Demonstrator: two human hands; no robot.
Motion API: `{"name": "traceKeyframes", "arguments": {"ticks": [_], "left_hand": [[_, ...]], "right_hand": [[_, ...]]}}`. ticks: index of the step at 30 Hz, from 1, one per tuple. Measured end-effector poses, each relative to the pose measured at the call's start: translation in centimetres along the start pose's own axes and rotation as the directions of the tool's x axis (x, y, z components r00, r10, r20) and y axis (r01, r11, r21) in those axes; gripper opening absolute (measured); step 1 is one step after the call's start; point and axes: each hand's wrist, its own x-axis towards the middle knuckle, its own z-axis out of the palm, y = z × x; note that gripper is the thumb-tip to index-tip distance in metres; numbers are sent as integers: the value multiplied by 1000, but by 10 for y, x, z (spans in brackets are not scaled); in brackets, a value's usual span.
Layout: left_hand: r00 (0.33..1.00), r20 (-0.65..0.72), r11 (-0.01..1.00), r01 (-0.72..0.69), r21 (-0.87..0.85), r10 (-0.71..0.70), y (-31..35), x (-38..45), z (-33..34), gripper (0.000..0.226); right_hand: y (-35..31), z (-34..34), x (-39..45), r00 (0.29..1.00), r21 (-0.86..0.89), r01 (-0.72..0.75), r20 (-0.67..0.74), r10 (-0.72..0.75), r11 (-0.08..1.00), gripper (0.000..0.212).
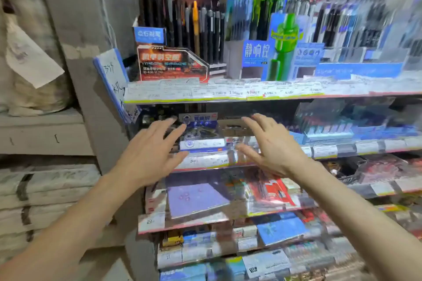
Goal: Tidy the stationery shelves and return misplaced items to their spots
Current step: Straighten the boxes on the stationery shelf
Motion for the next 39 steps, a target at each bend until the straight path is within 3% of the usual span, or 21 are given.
{"name": "traceKeyframes", "arguments": {"ticks": [6,12,21,29,39], "left_hand": [[999,33,990,4,138,-9,7,17,17,69],[990,78,989,105,107,-114,13,5,40,65],[994,13,994,112,14,-113,0,0,64,54],[997,-28,997,66,-35,-67,-13,-4,78,53],[997,-34,996,73,-60,-75,-18,-6,87,57]], "right_hand": [[40,12,29,975,-122,223,19,-222,967,69],[37,29,49,926,-20,361,123,-356,933,68],[-2,40,83,929,231,261,205,-309,937,43],[-2,47,121,902,392,250,238,-360,885,24],[-5,49,125,924,503,145,239,-299,852,18]]}}
